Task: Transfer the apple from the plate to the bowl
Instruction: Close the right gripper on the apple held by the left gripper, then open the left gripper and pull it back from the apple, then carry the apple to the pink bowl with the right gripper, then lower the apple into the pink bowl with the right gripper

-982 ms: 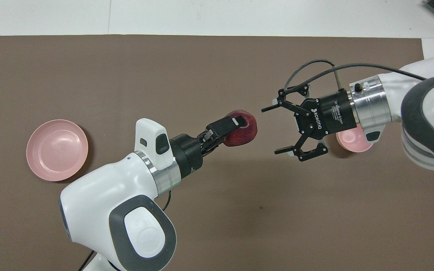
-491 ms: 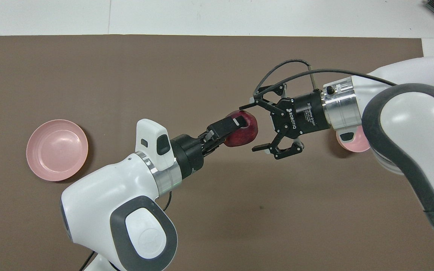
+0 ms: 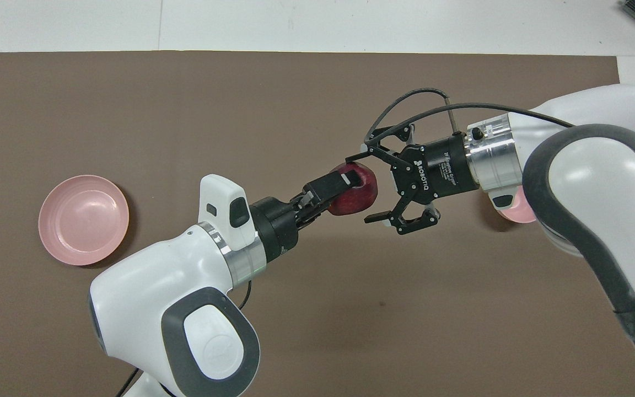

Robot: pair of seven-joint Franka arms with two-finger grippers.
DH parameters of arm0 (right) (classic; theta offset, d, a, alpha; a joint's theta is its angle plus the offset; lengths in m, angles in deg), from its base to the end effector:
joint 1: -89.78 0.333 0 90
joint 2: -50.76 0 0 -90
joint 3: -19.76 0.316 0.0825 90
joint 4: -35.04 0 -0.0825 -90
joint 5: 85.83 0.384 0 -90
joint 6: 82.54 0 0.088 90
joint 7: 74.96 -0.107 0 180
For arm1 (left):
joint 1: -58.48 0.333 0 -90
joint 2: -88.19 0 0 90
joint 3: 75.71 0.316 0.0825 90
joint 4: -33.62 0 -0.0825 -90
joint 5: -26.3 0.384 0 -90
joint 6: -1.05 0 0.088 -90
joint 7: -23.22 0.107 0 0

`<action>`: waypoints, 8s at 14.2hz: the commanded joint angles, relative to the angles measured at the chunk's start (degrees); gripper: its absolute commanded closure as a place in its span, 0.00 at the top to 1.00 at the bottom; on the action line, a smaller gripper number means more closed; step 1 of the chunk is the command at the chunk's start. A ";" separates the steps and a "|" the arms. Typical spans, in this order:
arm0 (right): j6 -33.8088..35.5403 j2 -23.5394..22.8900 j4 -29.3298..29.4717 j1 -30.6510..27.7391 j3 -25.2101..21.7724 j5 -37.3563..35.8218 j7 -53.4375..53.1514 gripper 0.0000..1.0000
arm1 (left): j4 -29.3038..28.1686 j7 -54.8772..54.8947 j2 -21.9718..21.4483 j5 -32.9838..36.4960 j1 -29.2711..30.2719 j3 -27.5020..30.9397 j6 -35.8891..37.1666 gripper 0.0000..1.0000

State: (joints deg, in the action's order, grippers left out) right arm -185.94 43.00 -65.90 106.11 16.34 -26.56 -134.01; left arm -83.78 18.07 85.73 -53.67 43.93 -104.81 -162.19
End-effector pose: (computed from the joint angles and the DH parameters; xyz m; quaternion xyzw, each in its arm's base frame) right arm 0.5736 0.2071 0.5136 -0.7471 0.4667 0.3092 0.3584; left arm 0.4482 -0.3598 0.5176 0.8243 0.2244 0.1182 0.5061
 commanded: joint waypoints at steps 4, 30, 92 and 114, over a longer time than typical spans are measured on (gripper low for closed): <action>-0.75 -0.24 -0.56 0.80 0.08 0.67 2.89 0.61 | 0.25 0.06 -0.44 -0.89 -0.48 0.19 -0.67 0.00; 14.18 0.12 5.93 -10.00 -0.62 -15.90 15.96 0.00 | -0.55 -0.56 -0.26 27.45 15.32 1.16 23.29 1.00; -17.18 -10.87 -7.16 -19.06 -0.62 -56.02 66.88 0.59 | 36.02 9.55 -0.18 79.88 15.25 26.21 87.39 1.00; -8.31 -1.21 -4.78 -17.92 -0.62 -60.57 61.54 1.00 | 36.10 9.55 -0.18 79.88 15.25 26.21 87.39 1.00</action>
State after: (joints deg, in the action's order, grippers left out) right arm -195.90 38.66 -69.95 87.99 15.30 -83.81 -69.34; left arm -46.15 27.38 86.99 25.72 58.78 -78.40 -75.05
